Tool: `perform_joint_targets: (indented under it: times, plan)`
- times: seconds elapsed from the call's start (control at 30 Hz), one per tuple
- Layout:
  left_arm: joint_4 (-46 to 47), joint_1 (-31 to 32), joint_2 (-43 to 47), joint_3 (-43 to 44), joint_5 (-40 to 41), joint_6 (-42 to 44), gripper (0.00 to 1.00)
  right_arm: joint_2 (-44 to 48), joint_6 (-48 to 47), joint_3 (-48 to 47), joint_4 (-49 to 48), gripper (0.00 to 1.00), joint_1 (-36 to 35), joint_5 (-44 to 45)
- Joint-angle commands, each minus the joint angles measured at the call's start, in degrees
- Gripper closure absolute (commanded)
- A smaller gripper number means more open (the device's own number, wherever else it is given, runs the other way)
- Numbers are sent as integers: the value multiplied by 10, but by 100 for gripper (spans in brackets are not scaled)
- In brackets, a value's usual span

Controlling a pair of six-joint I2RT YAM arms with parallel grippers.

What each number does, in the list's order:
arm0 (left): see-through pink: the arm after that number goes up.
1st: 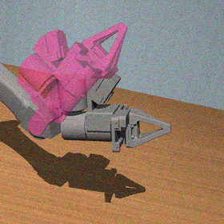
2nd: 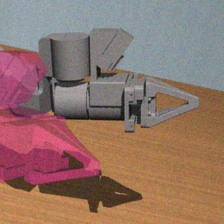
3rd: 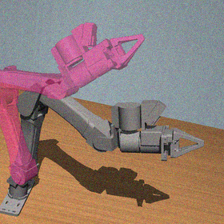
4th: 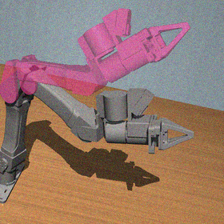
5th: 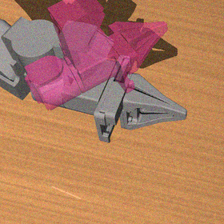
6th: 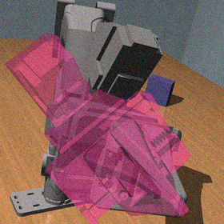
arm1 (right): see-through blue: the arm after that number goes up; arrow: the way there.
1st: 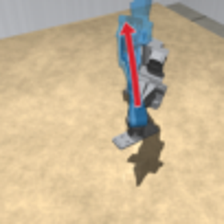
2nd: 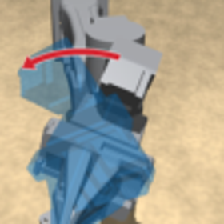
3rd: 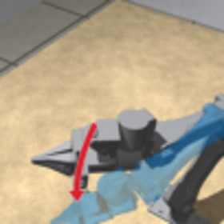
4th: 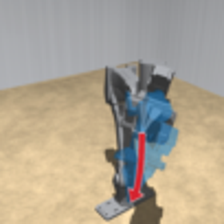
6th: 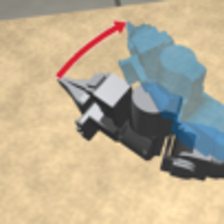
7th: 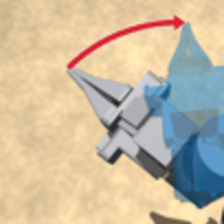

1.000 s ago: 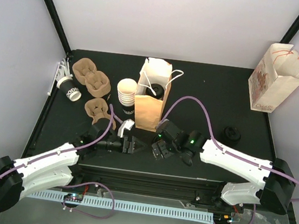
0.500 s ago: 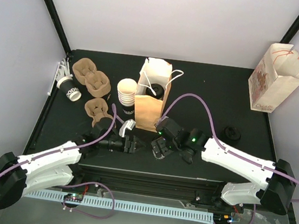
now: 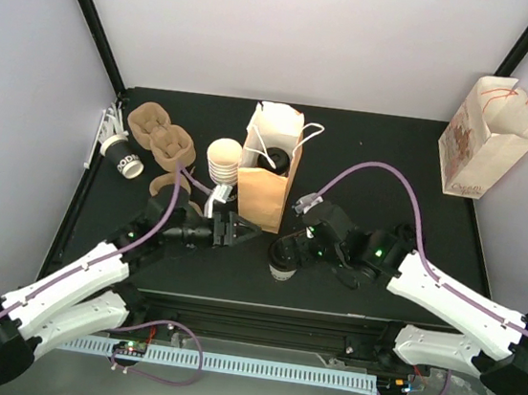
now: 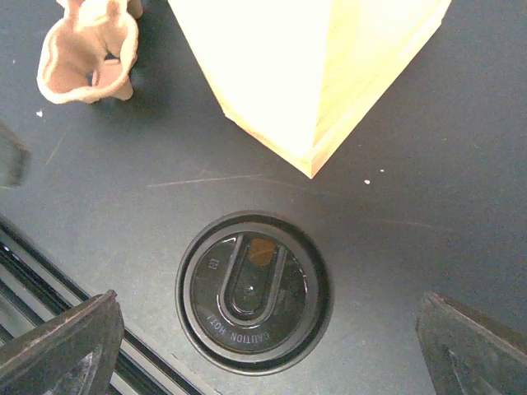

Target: Pack the takeout coffee

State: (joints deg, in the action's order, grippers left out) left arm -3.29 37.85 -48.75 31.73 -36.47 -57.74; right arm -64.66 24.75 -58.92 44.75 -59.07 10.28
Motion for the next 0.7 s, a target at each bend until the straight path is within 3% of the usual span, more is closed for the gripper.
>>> perform_joint_targets:
  times: [0.0,0.23,0.53,0.67]
  plan:
    - [-11,-20,49,39,-22,-92,28,20,21,-11,3,0,13,6]
    - [18,-52,136,41,29,-160,19,40,19,-15,0,0,16,13]
    - [81,-56,120,41,21,-207,20,59,84,-65,25,0,19,15]
    - [89,-57,126,42,22,-208,20,93,96,-44,21,0,19,49]
